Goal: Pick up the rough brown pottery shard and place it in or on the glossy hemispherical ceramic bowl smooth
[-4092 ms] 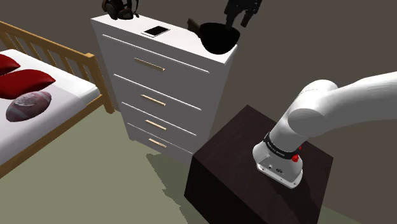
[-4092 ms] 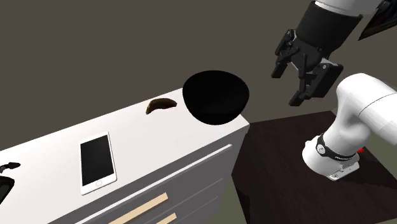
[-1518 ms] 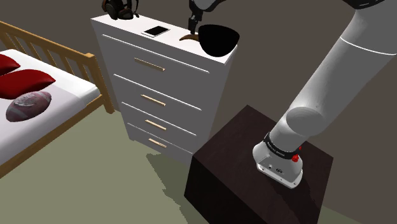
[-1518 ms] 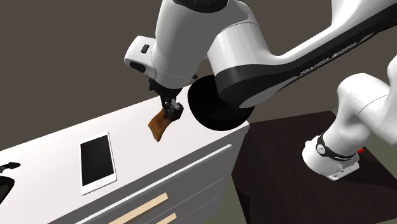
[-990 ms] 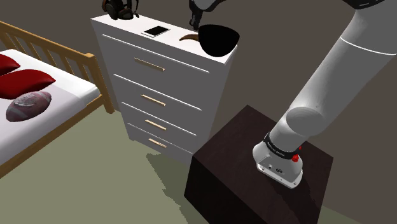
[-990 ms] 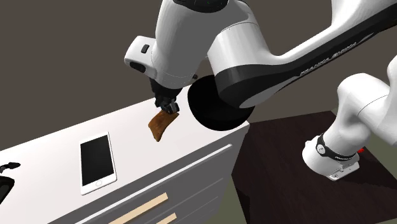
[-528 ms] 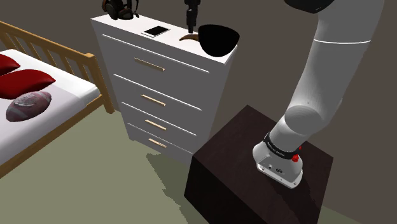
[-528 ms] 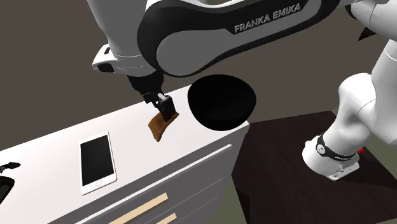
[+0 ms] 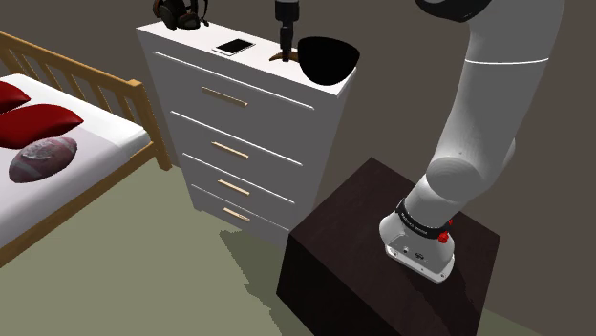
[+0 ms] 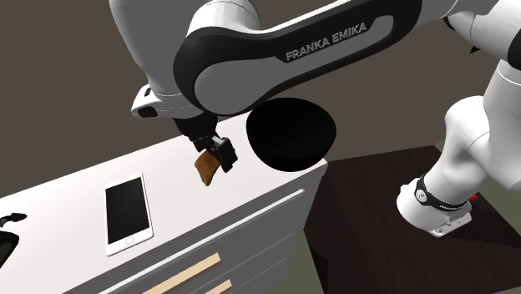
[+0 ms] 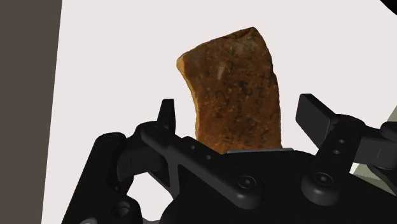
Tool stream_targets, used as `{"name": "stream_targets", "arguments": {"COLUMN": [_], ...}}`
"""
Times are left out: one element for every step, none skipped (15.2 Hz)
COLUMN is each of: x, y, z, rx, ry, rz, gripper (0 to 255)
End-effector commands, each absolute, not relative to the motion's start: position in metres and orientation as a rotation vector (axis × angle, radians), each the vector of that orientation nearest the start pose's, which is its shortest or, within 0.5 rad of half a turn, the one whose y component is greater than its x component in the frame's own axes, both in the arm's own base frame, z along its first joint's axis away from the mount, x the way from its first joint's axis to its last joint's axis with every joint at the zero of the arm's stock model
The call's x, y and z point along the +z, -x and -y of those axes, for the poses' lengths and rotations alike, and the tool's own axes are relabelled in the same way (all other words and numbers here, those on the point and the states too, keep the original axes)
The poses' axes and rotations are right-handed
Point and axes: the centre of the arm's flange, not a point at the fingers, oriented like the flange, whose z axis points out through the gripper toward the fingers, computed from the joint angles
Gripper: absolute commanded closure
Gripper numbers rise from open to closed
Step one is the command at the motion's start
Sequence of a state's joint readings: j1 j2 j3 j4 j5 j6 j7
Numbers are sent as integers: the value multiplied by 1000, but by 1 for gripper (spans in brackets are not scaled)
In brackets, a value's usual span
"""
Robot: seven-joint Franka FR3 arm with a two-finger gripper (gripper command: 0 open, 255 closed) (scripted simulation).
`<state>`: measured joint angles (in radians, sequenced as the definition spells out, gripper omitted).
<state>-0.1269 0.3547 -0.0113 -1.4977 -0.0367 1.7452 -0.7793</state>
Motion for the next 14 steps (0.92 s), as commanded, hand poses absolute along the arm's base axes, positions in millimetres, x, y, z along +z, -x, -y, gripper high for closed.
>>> {"name": "stream_targets", "arguments": {"x": [456, 456, 456, 456, 456, 456, 456, 456, 456, 456, 456, 456, 456, 456], "y": [-648, -648, -648, -648, -648, -648, -648, -648, -648, -648, -648, -648, -648, -648], "z": [92, 92, 92, 92, 92, 92, 92, 92, 92, 92, 92, 92, 92, 92], "rx": [177, 177, 177, 177, 177, 177, 177, 177, 177, 177, 177, 177, 177, 177], "ry": [2961, 2961, 2961, 2961, 2961, 2961, 2961, 2961, 2961, 2961, 2961, 2961, 2961, 2961], "rz": [998, 998, 998, 998, 998, 998, 998, 998, 998, 998, 998, 998, 998, 998], "gripper": [0, 0, 0, 0, 0, 0, 255, 255, 255, 255, 255, 255, 255, 255]}}
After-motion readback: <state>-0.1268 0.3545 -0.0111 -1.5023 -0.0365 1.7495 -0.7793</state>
